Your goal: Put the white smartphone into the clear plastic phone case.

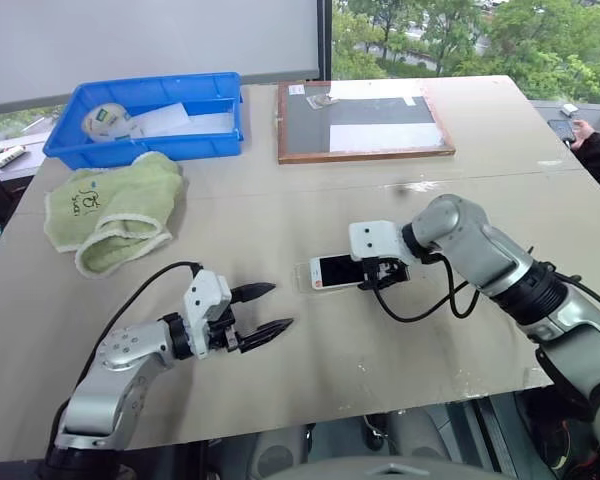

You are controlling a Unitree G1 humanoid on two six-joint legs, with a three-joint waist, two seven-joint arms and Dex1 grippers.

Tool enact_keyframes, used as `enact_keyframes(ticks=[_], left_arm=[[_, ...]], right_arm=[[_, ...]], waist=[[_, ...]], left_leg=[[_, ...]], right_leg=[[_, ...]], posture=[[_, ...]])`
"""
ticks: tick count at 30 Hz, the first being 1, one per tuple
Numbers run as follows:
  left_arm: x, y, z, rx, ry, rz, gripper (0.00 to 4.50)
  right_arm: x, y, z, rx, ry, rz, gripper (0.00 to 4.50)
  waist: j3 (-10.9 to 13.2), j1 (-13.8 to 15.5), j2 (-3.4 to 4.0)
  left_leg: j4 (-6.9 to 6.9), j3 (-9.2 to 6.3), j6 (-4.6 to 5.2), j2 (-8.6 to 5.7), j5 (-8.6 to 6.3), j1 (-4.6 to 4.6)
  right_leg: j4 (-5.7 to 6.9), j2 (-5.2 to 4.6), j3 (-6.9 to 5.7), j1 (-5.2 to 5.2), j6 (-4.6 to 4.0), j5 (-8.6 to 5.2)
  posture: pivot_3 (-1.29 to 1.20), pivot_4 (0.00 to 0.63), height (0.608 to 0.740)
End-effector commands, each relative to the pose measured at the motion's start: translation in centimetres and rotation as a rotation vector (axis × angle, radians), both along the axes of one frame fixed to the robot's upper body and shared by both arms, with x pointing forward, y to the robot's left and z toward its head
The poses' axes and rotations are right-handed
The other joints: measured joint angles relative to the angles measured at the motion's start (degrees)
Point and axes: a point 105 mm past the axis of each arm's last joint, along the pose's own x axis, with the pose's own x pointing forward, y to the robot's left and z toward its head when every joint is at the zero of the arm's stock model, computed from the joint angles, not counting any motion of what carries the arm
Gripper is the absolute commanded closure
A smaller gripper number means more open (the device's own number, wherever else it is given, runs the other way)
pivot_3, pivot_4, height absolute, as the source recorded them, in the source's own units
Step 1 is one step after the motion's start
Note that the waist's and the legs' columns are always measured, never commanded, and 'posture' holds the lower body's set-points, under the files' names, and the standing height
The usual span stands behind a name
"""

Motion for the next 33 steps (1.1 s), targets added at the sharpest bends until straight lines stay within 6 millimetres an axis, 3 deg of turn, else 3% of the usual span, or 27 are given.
enact_keyframes(ticks=[1, 12, 25, 33], left_arm=[[-0.3, -0.3, 0.2, -0.002, -0.026, -0.019, 0.7], [-0.7, 0.0, -0.4, -0.002, -0.022, -0.013, 0.7], [-0.4, 0.0, -0.9, -0.003, -0.02, -0.02, 0.7], [-0.2, 0.1, -0.9, -0.002, -0.025, -0.018, 0.7]], right_arm=[[0.1, -0.1, -0.6, -0.067, -0.02, 0.029, 1.56], [-0.2, 0.7, -0.7, -0.056, 0.013, 0.025, 1.56], [-1.0, 0.0, -1.7, -0.161, 0.022, 0.108, 1.56], [0.4, 0.0, -1.9, -0.122, 0.019, 0.016, 1.56]], waist=[[0.0, 0.0, 0.0], [-0.1, -0.2, -0.01], [-0.1, -0.7, 0.0], [-0.1, -0.9, -0.02]], left_leg=[[0.0, 0.01, 0.0, 0.0, 0.0, 0.02], [0.0, 0.12, 0.0, 0.05, 0.0, 0.23], [0.0, 0.18, 0.0, 0.04, -0.01, 0.24], [0.0, 0.19, 0.0, 0.04, -0.01, 0.29]], right_leg=[[0.0, 0.0, 0.0, 0.01, 0.0, 0.0], [0.06, 0.0, 0.09, 0.12, 0.13, -0.08], [0.08, -0.04, 0.13, 0.12, 0.09, -0.06], [0.08, -0.06, 0.14, 0.12, 0.11, -0.07]], posture=[[0.0, 0.15, 0.74], [0.0, 0.15, 0.74], [0.0, 0.15, 0.74], [0.0, 0.15, 0.74]])
